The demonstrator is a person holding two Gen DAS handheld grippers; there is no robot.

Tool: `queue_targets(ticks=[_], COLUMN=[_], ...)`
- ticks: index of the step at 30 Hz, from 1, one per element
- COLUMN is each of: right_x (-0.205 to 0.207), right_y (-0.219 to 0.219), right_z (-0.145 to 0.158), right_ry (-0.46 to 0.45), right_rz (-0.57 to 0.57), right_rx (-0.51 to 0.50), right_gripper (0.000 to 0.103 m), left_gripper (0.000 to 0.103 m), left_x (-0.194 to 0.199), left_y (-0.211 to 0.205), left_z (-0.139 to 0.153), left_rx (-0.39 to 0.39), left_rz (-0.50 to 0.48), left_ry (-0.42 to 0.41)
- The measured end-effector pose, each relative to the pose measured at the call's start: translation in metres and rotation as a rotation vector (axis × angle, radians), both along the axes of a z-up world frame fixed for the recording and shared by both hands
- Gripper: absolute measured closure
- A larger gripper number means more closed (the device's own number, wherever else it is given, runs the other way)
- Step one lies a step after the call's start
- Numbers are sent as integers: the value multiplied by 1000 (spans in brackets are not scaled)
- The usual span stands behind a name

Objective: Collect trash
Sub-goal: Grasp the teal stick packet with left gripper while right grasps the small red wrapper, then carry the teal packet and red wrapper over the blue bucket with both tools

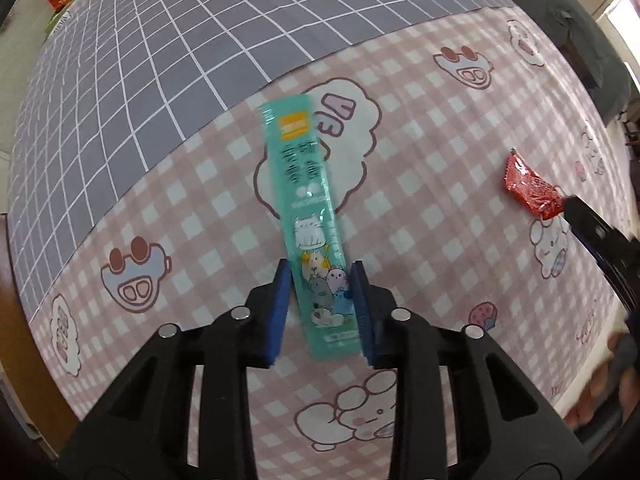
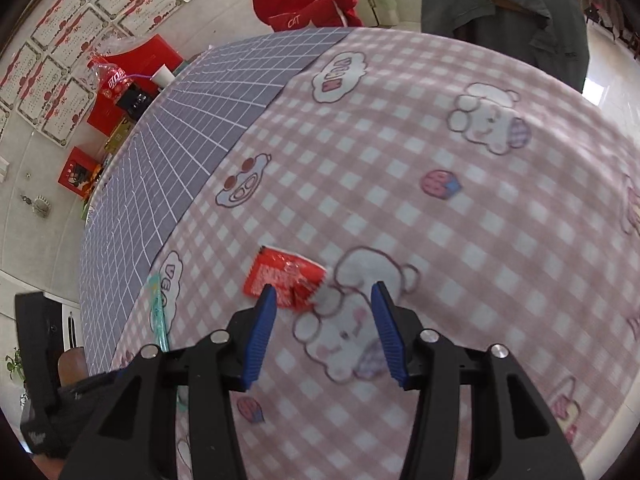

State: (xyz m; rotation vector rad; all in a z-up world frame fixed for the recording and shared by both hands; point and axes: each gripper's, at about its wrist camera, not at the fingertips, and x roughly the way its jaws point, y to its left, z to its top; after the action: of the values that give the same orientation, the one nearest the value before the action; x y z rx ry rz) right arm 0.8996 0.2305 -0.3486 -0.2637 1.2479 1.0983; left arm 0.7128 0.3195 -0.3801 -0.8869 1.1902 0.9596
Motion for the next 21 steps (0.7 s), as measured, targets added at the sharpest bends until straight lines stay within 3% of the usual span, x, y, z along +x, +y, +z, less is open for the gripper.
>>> queue_targets(ticks=[6, 7, 9, 14, 21], right_x=[-11, -14, -17, -27, -63], right_y=[20, 22, 24, 16, -33], right_z=[-7, -8, -10, 3, 48], right_ry=[-31, -54, -73, -82, -88], right_rz=[51, 59, 69, 52, -50], right_rx=[-9, -9, -23, -24, 22], right_gripper=[55, 59, 82, 84, 84], left_gripper=[76, 76, 76, 76, 76], left_x=[-40, -44, -51, -72, -95], left_y=[-1, -1, -4, -17, -39], left_z=[11, 13, 20, 41, 77], left_rx=[-32, -35, -35, -22, -4], left_rz=[20, 21, 13, -32, -172], left_ry=[-107, -118, -135, -181, -246])
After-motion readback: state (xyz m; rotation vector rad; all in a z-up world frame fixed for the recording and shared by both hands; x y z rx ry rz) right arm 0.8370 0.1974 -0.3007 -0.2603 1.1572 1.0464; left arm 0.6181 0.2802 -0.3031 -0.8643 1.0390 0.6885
